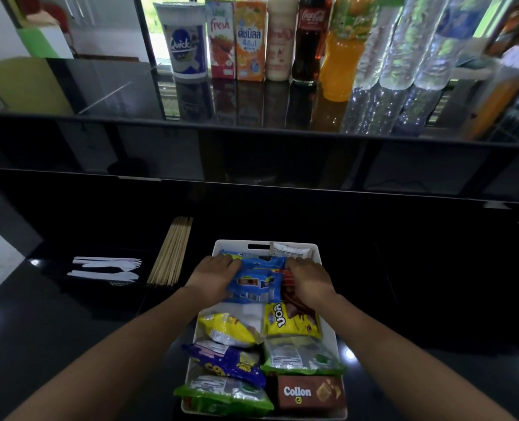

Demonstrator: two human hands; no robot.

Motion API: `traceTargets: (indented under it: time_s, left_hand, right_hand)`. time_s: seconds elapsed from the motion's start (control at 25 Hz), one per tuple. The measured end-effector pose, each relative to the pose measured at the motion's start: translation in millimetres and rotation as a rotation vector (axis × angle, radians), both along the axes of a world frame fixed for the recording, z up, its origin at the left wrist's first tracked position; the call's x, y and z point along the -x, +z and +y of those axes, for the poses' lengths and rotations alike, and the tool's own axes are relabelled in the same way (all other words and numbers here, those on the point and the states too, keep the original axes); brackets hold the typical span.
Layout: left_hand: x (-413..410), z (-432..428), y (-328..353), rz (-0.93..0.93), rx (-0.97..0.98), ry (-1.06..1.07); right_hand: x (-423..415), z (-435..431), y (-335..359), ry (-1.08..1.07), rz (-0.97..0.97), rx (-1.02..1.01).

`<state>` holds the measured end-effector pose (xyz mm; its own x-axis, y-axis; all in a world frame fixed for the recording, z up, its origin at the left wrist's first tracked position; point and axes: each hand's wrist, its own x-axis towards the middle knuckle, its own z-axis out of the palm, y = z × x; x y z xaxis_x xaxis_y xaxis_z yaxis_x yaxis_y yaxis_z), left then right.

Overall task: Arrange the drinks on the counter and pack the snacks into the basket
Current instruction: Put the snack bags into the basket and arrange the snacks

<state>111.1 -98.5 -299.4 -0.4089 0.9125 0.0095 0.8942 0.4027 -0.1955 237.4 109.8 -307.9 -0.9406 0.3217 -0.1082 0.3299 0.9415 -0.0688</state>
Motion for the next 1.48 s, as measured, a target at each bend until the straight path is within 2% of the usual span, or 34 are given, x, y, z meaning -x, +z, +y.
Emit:
traceTargets:
  time_s: [0.24, 0.36, 0.52, 0.6, 0.8, 1.2, 1.48]
  left_hand:
    - [2, 3, -6, -0.014, -0.017, 0.046]
    - [2, -1, -6, -0.020, -0.030, 0.035]
    - [2, -2, -8, -0.047, -0.034, 0.035]
    - [2, -2, -7, -0.039, -0.044, 0.043]
    - [3, 1, -9, -0.030, -0.042, 0.030]
    - [6, 1, -5, 0.001, -0.060, 0.002]
    - [-5, -14, 5, -0.104, -0.142, 0.144]
  right_hand:
    - [8, 0, -14, -0.026, -0.013, 0.003]
    - [7, -1, -13, -0.019, -0.003, 0.072]
    - [6, 8, -7, -0.028, -0.080, 0.176]
    - [3, 9, -4, -0.037, -0.030, 0.192]
    - [6, 8, -10, -0.009, 0.004, -0.017]
    - [2, 5, -14, -0.018, 0.046, 0.004]
    - [-25, -5, 7, 0.062, 0.226, 0.005]
